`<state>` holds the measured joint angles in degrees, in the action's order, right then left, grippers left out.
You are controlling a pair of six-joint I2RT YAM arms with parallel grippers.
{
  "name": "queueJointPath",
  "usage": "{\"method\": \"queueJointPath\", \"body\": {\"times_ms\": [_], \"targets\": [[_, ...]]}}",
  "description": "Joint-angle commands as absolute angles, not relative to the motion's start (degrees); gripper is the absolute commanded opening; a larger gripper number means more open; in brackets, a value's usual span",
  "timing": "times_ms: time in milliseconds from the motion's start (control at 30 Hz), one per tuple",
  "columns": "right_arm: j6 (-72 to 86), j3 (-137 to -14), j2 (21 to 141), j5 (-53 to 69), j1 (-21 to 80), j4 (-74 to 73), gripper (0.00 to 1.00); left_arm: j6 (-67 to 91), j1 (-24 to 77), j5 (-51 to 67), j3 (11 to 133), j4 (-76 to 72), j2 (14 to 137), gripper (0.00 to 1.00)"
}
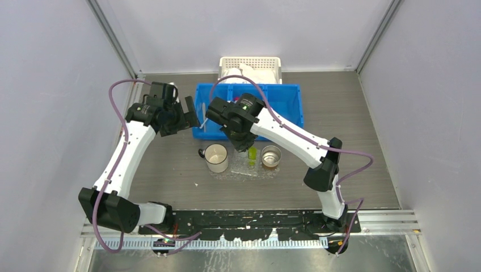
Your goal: Prepare toiletry sets of a toothbrush and toothpaste on the tray
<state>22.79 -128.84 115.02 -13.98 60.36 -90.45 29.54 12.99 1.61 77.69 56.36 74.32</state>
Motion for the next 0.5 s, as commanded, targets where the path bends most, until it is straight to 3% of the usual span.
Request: {"method": "queueJointPath", "body": {"times_ms": [0,467], "targets": [[21.3,-129.8,114.7,-13.5,60.2,-94.8,0.01,29.4,12.6,2.2,77.6,54.5,72.7,1.0],[19.5,-130.6,115.7,-13.5,57.5,-92.5,0.01,29.0,11.8,2.4,77.8,54.2,73.5,1.0]]}}
